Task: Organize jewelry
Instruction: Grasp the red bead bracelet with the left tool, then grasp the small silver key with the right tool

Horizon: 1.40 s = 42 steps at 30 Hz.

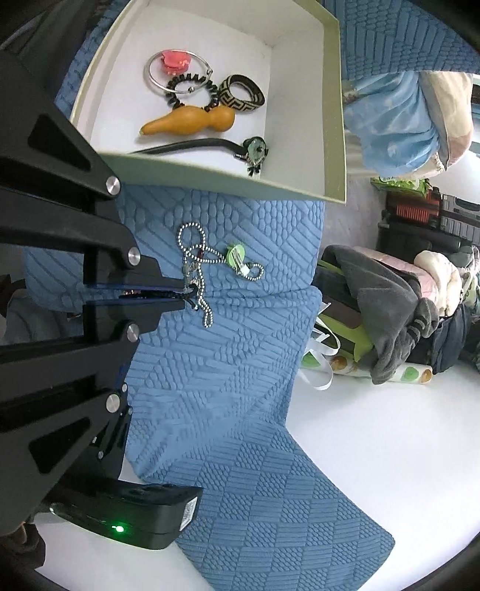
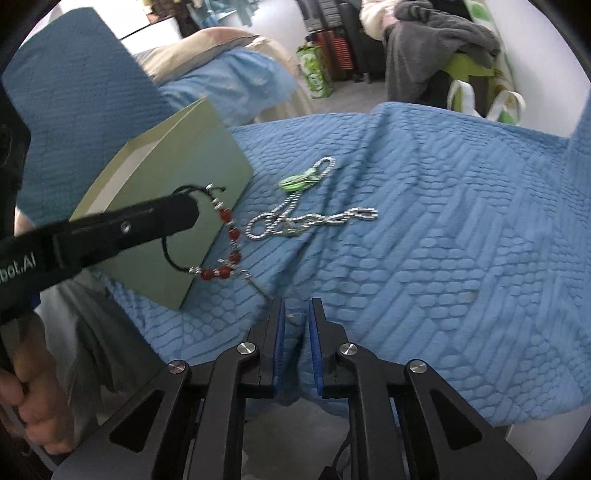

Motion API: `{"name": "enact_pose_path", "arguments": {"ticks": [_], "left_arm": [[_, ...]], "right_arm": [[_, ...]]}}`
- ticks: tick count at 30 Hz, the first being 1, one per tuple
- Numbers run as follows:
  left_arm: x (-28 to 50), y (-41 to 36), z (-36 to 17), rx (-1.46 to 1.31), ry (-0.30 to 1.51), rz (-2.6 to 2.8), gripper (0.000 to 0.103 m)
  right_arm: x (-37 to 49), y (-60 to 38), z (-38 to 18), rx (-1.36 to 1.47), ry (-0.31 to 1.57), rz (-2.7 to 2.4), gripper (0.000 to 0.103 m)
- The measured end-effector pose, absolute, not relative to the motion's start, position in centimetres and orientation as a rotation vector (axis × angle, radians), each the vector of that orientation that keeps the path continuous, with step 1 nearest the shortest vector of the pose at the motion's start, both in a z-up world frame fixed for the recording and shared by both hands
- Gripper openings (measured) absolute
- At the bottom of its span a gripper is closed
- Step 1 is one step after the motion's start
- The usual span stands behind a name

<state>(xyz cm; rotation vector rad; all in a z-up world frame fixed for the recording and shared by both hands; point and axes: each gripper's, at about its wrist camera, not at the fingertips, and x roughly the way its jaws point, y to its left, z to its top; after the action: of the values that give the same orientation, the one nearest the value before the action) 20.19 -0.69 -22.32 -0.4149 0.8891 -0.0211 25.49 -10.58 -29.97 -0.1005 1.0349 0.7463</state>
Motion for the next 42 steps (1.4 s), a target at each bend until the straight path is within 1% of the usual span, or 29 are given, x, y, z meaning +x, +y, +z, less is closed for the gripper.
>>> {"name": "enact_pose_path", "arguments": {"ticks": [4, 5, 6, 7, 13, 16, 18, 21, 31, 42], "left_arm": [[20.1, -0.4, -22.4, -0.422, 0.89, -0.03, 0.002], [20.1, -0.4, -22.4, -0.424, 0.889, -0.033, 0.002], [20.2, -0.4, -22.4, -0.426, 0.889, -0.034, 0.002], [20.2, -0.4, -22.4, -0.426, 0.889, -0.034, 0.002], [20.0, -0.3, -22.4, -0.428, 0.891, -0.036, 0.002], [20.1, -0.3, -22.4, -0.431, 0.89, -0.034, 0.002], [20.1, -0.3, -22.4, -0.432, 0.891, -0.036, 0.002], [20.0, -0.1, -22.4, -0.433, 0.887, -0.036, 0.002], [19.8, 0.1, -22.5, -0.438, 0.89, -0.042, 0.002], [19.9, -0.4, -22.7, -0.404, 0.897, -0.037, 0.002]], "right_arm": [[24.9, -9.1, -30.3, -0.155, 1.02, 0.804, 0.012], [24.7, -8.8, -30.3, -0.172, 1.018, 0.81, 0.014], [24.6, -8.4, -30.4, -0.196, 1.01, 0.81, 0.02], [24.6, -8.2, -30.6, -0.215, 1.004, 0.803, 0.023], [25.1, -7.9, -31.4, -0.239, 1.003, 0.785, 0.024], [25.4, -7.5, -31.4, -0.233, 0.994, 0.798, 0.022], [25.4, -7.2, -31.5, -0.247, 0.979, 0.806, 0.009], [26.0, -6.6, -31.8, -0.248, 0.976, 0.8, 0.004], [28.4, -10.3, -30.6, -0.056, 0.976, 0.645, 0.004], [29.4, -12.7, -30.7, -0.023, 1.027, 0.502, 0.004]]}}
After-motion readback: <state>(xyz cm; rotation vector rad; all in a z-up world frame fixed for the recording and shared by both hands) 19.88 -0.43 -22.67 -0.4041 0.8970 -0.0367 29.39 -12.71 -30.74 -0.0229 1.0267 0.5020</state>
